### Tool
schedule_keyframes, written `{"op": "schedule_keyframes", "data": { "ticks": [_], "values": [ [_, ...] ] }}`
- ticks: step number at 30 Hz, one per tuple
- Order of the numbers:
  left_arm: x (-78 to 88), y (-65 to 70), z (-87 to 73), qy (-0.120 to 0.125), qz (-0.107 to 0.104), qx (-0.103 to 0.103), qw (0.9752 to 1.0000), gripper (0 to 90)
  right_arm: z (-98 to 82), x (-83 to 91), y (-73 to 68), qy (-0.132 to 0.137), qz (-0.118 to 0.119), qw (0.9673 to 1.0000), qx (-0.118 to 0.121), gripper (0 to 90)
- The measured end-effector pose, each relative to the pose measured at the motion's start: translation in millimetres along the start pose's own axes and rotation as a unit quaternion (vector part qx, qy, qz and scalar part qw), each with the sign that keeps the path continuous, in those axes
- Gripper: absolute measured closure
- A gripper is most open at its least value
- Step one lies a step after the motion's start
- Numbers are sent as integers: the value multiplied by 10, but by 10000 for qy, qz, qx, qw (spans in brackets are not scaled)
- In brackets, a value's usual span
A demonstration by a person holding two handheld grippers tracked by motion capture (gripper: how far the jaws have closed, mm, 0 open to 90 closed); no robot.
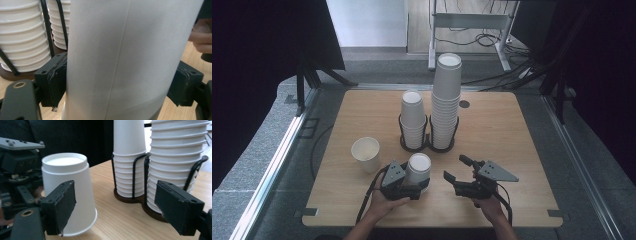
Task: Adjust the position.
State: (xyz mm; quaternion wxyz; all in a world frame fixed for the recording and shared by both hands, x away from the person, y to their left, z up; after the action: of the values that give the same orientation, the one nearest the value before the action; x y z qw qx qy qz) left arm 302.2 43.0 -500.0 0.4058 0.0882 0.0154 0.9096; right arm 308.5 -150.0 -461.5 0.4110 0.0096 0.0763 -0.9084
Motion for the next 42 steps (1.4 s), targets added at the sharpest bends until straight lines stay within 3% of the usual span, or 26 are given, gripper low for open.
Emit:
{"op": "schedule_keyframes", "data": {
  "ticks": [7, 21, 37, 42],
  "values": [
    [-36, 44, -35, -78, -30, -84, 9999, 156, -7, -30, -71, 19, 189, 9997, -159, 176],
    [-122, 175, -95, -216, -172, -235, 9993, 156, -148, -193, -271, -209, 493, 9984, -203, 141],
    [-215, 369, -158, -356, -369, -491, 9975, 156, -272, -340, -426, -342, 653, 9970, -222, 139],
    [-234, 412, -173, -397, -397, -570, 9968, 155, -310, -356, -437, -428, 537, 9976, -102, 214]
  ]
}}
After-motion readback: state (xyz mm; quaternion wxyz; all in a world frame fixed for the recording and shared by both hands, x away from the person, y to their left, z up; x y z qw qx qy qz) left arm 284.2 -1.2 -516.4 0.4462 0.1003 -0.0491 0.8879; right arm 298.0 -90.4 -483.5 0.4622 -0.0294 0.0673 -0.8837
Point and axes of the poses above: each handheld gripper's, and its own axes: x roughly backward along the jaws, z roughly out of its top, y roughly to its right, the point moved 6 cm from there along -x, roughly forward along the jaws, and after that the axes turned 13 degrees about y, right-handed, at the moved point
